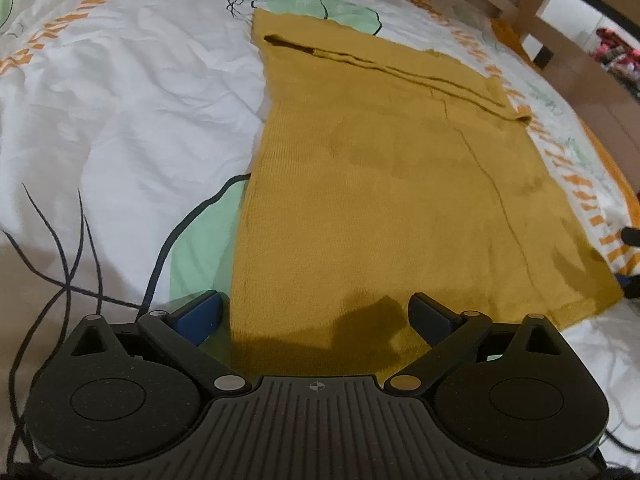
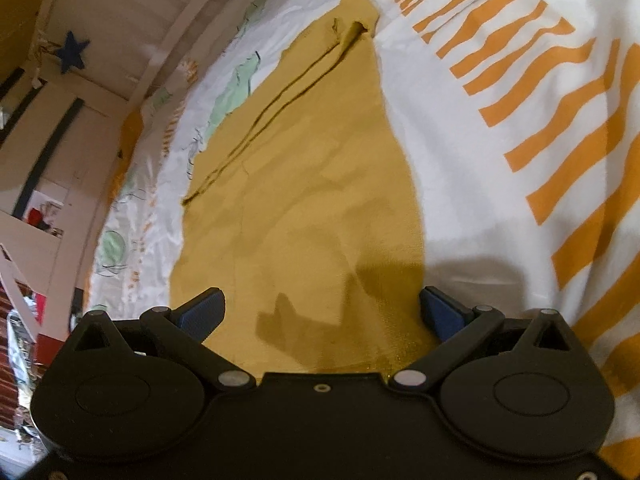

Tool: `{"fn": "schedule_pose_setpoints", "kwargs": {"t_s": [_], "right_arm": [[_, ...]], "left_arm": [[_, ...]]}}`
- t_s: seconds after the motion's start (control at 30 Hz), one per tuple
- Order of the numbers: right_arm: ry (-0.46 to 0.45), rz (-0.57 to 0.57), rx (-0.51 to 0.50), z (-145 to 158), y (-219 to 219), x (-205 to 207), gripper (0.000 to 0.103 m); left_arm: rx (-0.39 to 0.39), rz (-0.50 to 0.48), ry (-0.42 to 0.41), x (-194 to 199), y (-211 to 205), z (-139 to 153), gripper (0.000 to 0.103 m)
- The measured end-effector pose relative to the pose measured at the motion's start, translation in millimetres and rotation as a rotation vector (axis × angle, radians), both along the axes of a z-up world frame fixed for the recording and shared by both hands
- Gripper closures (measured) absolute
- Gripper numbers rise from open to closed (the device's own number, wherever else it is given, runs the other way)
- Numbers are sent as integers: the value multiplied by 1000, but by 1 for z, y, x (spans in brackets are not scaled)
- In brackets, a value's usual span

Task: Fold small clothes
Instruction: 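Move both grippers to the hem end of the narrowed sweater, then pinch the sweater hem with the left gripper while the right gripper pinches it too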

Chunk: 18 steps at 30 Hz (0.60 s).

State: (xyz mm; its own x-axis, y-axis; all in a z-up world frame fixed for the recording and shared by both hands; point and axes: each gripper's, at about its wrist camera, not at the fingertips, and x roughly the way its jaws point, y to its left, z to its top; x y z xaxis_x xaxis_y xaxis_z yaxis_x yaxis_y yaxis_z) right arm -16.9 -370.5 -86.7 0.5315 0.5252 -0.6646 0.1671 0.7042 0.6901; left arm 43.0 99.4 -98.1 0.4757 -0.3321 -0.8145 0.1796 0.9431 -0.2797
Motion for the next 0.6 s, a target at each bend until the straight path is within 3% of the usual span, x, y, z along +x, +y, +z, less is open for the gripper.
{"fn": "schedule_pose_setpoints", "kwargs": {"t_s": [0.07,0.2,0.33,0.4,0.47,0.6], "right_arm": [[-9,11,1,3,1,-1,0],[-10,38,-22,6,6,-3,1],[-7,77,-54,9,14,-3,2],[0,80,-87,10,17,-4,15],[20,72,-91,8,17,-5,40],[35,18,-65,6,9,-9,62]], "left_arm": [[-9,12,-12,-1,1,1,19],[-15,43,-20,-2,5,3,33],[-21,78,-26,-3,9,5,58],[-37,87,-26,-3,12,6,68],[-63,94,-21,-3,15,6,81],[-88,102,-16,-4,18,10,91]]}}
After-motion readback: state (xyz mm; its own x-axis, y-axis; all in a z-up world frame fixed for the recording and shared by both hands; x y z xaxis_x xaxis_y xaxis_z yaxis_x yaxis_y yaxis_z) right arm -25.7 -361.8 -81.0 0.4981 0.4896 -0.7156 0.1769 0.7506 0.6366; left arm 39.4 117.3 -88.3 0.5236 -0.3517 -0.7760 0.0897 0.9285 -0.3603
